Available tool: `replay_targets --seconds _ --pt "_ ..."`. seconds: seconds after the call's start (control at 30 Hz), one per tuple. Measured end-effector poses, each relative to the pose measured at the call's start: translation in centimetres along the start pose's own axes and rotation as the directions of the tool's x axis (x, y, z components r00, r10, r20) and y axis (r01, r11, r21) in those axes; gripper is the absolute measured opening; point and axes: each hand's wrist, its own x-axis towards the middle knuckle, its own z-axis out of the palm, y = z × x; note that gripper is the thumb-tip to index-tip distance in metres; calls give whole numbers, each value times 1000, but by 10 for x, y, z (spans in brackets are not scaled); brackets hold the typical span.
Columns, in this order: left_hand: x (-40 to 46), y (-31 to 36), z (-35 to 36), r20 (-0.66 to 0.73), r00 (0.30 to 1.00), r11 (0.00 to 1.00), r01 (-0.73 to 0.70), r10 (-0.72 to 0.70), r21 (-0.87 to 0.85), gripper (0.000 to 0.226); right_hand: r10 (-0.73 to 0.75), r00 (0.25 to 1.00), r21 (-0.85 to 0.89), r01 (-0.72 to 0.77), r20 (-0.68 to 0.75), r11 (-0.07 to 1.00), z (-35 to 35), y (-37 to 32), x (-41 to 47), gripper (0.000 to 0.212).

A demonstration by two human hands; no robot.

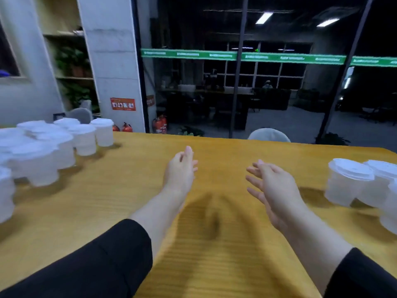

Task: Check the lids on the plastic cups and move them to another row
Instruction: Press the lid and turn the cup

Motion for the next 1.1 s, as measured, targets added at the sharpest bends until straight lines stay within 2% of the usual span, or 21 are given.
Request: replay_targets --seconds 0.07,0.17,0.27,0.37,0.5,0.6,0.67,0.73,0.8,0.87,0.9,0.97,1.1 --pt "8 -7 -67 -144 989 998 -26 35 62 32 7 995 -8 -7 97 1000 57 8 -2 33" --pt "27 -26 -157 -355 933 991 -18 63 130 33 18 977 -18 -14 213 1000 145 19 -6 31" --pt "51 -45 -219 -485 870 981 11 85 192 31 12 955 -10 -9 296 1000 222 33 -5 28" --pt "71 -61 -249 -516 844 962 4 143 273 27 -14 934 -11 19 357 1000 286 52 -1 24" --pt "85 -64 -263 -556 802 955 -57 218 293 27 -43 898 -21 58 437 998 353 71 9 22" --pt "76 -49 -263 -579 725 920 -206 372 332 33 -50 855 4 56 516 998 387 76 5 24" --pt "64 -38 -259 -548 682 869 -300 484 394 36 -68 815 -9 89 576 996 397 75 -5 26" --pt "46 -21 -259 -520 600 789 -392 609 472 36 -102 771 -6 136 629 991 401 73 -17 24" --pt "22 -1 -272 -484 447 659 -486 752 575 31 -127 734 18 155 667 988 404 73 -30 24" --pt "-5 5 -298 -477 283 554 -484 832 678 25 -107 696 48 105 710 993 409 74 -45 24" --pt "-18 1 -314 -516 236 564 -447 823 695 23 -99 672 55 86 734 995 411 75 -54 24" --pt "-42 -12 -338 -640 235 677 -365 732 639 19 -85 612 43 83 786 996 418 76 -75 21" --pt "-64 -33 -348 -786 413 888 -250 459 387 24 -64 495 23 90 867 996 427 78 -112 23"
